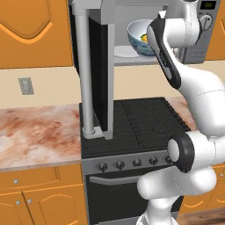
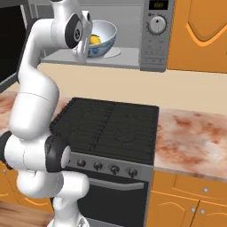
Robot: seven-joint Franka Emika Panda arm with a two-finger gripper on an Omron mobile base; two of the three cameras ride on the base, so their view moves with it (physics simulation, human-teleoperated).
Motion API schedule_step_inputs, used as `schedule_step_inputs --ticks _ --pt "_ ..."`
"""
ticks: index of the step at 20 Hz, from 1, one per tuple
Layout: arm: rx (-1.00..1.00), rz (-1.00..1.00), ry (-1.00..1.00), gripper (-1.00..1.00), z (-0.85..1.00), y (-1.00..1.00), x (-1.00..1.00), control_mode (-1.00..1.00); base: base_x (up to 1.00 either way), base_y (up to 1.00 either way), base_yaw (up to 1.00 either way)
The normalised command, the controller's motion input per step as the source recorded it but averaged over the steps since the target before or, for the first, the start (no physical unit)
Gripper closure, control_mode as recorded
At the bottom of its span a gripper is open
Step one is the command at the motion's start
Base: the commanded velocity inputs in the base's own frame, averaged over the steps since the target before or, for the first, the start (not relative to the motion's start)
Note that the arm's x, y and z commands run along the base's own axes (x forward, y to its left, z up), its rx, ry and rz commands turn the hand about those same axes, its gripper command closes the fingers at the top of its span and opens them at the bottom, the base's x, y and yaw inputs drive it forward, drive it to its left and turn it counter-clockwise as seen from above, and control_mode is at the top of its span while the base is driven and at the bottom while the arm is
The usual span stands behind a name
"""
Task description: Pick the lemon from the sink and place it in the bowl. Then pick the bowl and place it in the microwave. Then close the microwave door and press the start button.
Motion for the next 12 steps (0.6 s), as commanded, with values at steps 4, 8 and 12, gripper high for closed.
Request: schedule_step_inputs --ticks 4,8,12 --pt "-0.05 0.00 0.00 1.00 -0.02 0.04 0.98 -1.00 0.00 0.00 0.00" --pt "-0.03 0.00 0.00 1.00 0.00 0.05 0.77 -1.00 0.00 0.00 0.00" --pt "-0.02 0.00 0.00 1.00 0.00 0.06 0.59 -1.00 0.00 0.00 0.00"
